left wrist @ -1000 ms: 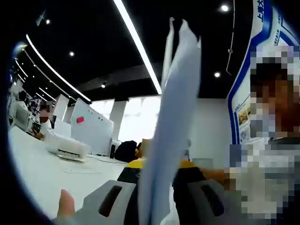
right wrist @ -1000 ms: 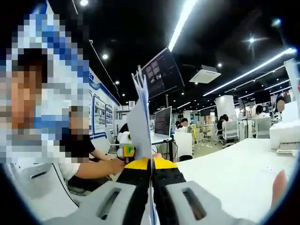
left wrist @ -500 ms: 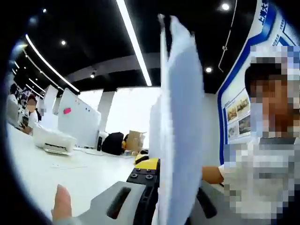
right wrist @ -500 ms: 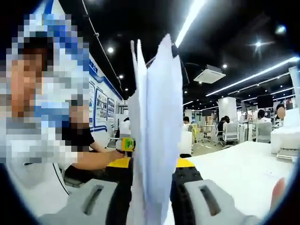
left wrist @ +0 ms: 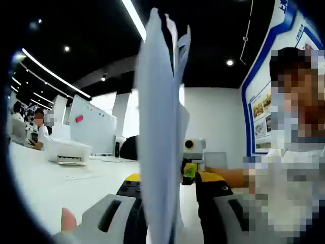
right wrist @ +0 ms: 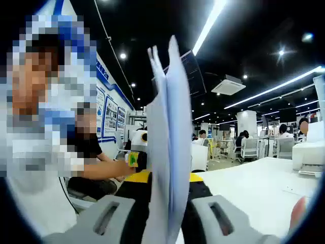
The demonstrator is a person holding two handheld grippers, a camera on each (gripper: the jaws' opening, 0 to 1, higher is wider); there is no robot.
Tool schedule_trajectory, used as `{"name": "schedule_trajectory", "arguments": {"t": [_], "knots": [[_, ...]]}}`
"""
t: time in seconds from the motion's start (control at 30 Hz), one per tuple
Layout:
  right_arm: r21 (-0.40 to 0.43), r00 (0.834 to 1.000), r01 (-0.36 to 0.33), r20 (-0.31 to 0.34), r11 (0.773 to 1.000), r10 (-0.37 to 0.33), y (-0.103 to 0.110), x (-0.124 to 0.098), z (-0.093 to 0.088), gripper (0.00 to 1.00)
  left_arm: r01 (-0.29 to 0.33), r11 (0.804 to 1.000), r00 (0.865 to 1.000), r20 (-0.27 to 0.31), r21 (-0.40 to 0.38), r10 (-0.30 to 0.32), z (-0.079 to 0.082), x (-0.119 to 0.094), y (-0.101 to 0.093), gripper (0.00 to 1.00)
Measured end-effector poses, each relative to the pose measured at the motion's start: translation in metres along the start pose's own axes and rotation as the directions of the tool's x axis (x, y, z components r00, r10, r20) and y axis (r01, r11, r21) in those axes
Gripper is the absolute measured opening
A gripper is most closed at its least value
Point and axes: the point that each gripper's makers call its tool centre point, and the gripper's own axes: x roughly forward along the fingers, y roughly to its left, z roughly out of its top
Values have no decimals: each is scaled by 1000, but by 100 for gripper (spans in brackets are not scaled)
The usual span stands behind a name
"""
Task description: Organize the stack of printing papers by aligning and flattening the scattered papers on the table
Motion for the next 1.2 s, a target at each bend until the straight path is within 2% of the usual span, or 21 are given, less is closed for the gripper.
{"name": "schedule_trajectory", "arguments": {"t": [0.07,0.13,0.23,0.3,0.33,0.4,0.43,0.47,0.6,0.63,0.7,0.73,0.77,0.8,0.87,0.9,0.97,1.03,1.07,1.13,1.2], "knots": [[6,1000,12,8,1000,-13,-4,-2,5,35,-5,1000,1000,6,7,5,4,-3,0,45],[-58,998,51,33,997,-49,-11,-4,14,42,-7,1000,1000,23,18,7,12,-8,0,45],[-54,998,65,21,996,-64,-14,-5,11,48,-23,999,999,37,42,22,19,-17,1,45],[-49,998,57,7,997,-57,-13,-3,6,43,-34,998,999,39,47,33,21,-22,2,41],[-46,999,49,1,998,-49,-11,-2,5,39,-36,998,999,29,44,35,21,-24,2,35],[-60,999,39,-5,997,-39,-6,-2,3,22,-31,998,999,24,53,30,21,-29,0,23],[-70,999,37,-9,997,-38,-7,-3,3,11,-36,998,999,24,50,35,21,-30,0,11],[-68,999,31,-8,997,-32,-7,-3,4,5,-38,998,999,25,51,37,22,-31,1,7],[-40,1000,13,-18,999,-14,-2,0,6,0,-22,999,999,30,49,21,22,-27,-3,7],[-45,1000,5,-12,999,-5,1,1,8,2,-5,999,999,43,51,3,25,-26,-5,8],[-46,1000,-10,3,999,10,3,2,10,20,-3,998,998,56,61,-1,26,-23,-8,17],[-38,1000,-7,0,999,7,2,2,10,31,-14,998,999,53,60,11,25,-22,-6,26],[1,1000,-4,-13,1000,4,2,3,5,39,-15,999,999,51,52,12,23,-22,-5,31],[9,1000,-12,-15,1000,12,3,3,4,39,-12,999,999,50,47,10,22,-22,-5,32],[-38,999,-11,-43,999,9,4,6,-4,37,-14,999,999,35,34,13,15,-14,-7,34],[-72,999,10,-46,997,-13,2,7,-3,37,-19,999,999,29,40,18,15,-13,-6,35],[-64,1000,2,-27,998,-3,3,10,4,32,-39,998,999,32,46,37,18,-10,1,34],[-89,1000,-15,-21,996,13,6,10,9,16,-43,999,999,33,27,42,20,-7,2,27],[-105,1000,-1,-26,994,-2,3,9,10,6,-44,999,998,34,32,43,21,-8,2,23],[-57,999,28,-19,998,-29,-4,3,11,3,-52,998,998,45,34,51,23,-11,4,19],[4,1000,12,-13,1000,-12,-3,0,11,0,-54,998,997,52,31,52,24,-13,4,14]]}}
